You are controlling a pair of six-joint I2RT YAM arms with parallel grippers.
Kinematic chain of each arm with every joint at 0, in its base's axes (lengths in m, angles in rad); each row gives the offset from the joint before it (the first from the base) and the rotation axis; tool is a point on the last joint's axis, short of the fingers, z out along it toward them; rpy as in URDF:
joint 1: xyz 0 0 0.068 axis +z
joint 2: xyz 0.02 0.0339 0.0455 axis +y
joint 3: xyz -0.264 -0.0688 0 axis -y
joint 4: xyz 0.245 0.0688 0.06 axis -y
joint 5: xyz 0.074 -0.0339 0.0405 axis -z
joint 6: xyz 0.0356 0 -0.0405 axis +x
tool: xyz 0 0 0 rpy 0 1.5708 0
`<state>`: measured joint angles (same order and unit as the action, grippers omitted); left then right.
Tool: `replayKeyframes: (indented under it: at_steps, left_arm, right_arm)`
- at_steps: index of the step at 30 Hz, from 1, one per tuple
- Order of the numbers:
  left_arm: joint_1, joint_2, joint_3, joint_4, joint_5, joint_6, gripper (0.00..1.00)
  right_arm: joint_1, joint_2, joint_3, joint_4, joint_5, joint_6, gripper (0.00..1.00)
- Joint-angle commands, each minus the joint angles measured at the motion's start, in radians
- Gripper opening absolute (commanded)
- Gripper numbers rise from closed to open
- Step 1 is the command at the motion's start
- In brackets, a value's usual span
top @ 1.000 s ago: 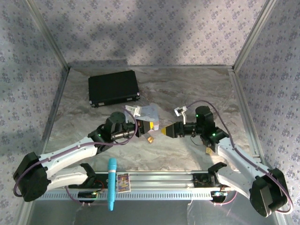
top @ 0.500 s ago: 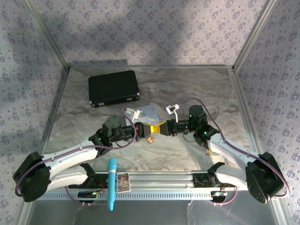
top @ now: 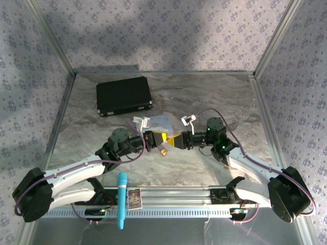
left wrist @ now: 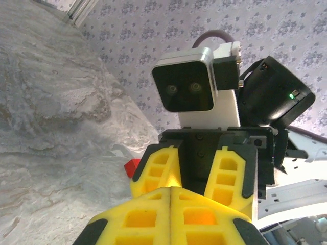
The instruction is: Unlock the padlock with the key
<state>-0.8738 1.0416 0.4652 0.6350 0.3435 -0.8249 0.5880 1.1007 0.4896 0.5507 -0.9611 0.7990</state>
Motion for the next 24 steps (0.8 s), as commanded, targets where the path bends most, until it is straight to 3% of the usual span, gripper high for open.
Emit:
replayKeyframes:
  at_steps: [1, 6, 24]
  left_arm:
    - [-0.014, 0.017, -0.001, 0.092, -0.004, -0.023, 0.0]
    - [-0.039, 0.014, 0.0, 0.072, -0.024, -0.008, 0.0]
    - [-0.034, -0.02, -0.012, 0.012, -0.109, -0.028, 0.0]
  right_arm:
    - [0.009, 0.001, 0.003, 0.067, 0.011, 0.02, 0.23]
    - [-0.034, -0.021, -0.023, 0.082, 0.034, 0.036, 0.09]
    - [-0.034, -0.045, -0.045, -0.014, 0.013, -0.003, 0.0]
